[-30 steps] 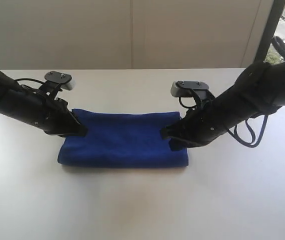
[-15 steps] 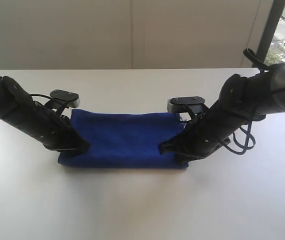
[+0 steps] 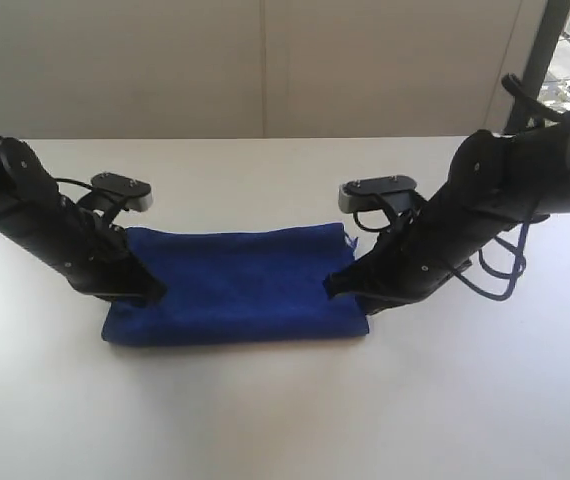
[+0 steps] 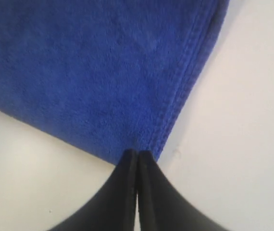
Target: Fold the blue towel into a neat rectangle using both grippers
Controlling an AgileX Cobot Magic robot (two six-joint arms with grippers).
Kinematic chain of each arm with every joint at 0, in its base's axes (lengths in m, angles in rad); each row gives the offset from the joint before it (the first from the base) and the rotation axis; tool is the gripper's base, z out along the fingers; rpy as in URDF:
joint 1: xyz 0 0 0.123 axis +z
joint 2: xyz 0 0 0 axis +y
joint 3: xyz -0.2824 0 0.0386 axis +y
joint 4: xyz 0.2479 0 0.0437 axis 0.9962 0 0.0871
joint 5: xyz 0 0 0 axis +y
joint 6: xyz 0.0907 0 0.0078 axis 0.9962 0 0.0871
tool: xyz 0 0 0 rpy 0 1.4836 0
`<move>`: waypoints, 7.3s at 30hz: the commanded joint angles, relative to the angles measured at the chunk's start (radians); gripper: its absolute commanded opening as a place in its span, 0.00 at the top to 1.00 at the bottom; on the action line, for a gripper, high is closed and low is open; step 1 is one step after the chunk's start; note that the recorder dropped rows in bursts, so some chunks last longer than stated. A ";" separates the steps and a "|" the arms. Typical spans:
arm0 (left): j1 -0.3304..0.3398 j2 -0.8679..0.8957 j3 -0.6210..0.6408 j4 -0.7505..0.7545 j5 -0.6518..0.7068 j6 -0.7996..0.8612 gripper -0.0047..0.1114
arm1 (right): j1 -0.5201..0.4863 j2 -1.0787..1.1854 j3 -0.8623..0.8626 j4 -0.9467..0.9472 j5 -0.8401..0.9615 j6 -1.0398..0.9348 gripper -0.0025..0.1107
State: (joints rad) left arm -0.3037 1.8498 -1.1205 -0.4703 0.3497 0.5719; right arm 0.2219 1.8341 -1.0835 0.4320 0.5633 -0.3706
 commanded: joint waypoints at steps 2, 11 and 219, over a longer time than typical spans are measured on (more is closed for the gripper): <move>-0.002 -0.079 0.003 0.005 -0.028 -0.027 0.96 | 0.019 -0.027 -0.054 -0.017 -0.020 0.035 0.98; -0.029 0.000 0.009 0.025 -0.076 -0.079 0.96 | 0.058 0.142 -0.138 -0.199 -0.058 0.158 0.98; 0.233 -1.140 0.681 0.083 -0.046 -0.406 0.96 | -0.363 -1.834 1.011 -0.328 -0.154 0.235 0.98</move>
State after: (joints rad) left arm -0.0728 0.7171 -0.4482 -0.3774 0.2997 0.1658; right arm -0.1339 0.0054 -0.1064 0.1111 0.4381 -0.1259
